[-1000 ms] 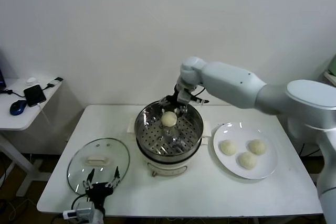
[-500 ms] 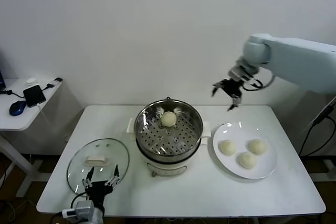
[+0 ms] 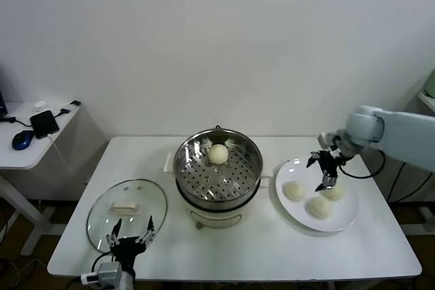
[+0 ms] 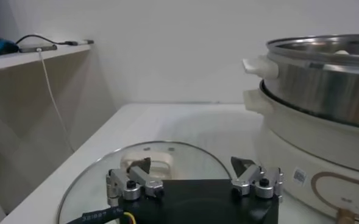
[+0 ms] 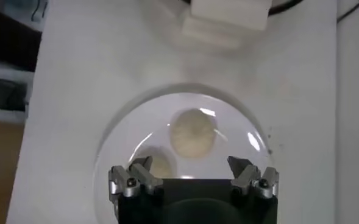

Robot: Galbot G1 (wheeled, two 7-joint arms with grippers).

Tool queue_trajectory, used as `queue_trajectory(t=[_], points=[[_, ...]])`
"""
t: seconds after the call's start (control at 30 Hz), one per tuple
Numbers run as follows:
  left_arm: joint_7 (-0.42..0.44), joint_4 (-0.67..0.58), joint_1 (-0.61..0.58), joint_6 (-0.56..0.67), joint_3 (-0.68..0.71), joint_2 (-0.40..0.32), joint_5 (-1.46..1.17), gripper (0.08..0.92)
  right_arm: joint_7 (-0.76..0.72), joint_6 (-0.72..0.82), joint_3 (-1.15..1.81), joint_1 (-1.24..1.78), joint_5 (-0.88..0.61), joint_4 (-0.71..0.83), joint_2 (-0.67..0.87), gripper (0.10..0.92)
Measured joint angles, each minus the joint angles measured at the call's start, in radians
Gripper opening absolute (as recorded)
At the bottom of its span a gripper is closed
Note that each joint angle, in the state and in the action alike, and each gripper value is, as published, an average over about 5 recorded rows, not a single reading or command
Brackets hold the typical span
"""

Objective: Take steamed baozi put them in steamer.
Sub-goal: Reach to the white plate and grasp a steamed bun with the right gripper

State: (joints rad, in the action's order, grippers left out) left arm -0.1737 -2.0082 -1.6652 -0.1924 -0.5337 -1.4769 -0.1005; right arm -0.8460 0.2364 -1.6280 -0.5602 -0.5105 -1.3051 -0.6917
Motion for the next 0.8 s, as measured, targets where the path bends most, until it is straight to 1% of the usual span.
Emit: queue_trajectory(t=[0.33,0.6,0.7,0.8], points=[[-0.002,0.009,0.003,0.005,0.002,0.000,0.001,0.823,0.053,0.070,0.164,0.202,0.062,0.088,-0.050,0.823],[-0.006,0.011,-0.003,0.016,0.000,0.003,0.002,0.823,0.065,0.087,0.244,0.279,0.078,0.142,-0.091,0.813],[-0.007,0.008,-0.007,0.018,0.000,0.005,0.003,0.823,0.062,0.090,0.255,0.292,0.081,0.148,-0.096,0.761],[-0.007,0.003,-0.010,0.017,0.000,0.004,0.004,0.823,0.056,0.090,0.264,0.298,0.084,0.150,-0.098,0.684]])
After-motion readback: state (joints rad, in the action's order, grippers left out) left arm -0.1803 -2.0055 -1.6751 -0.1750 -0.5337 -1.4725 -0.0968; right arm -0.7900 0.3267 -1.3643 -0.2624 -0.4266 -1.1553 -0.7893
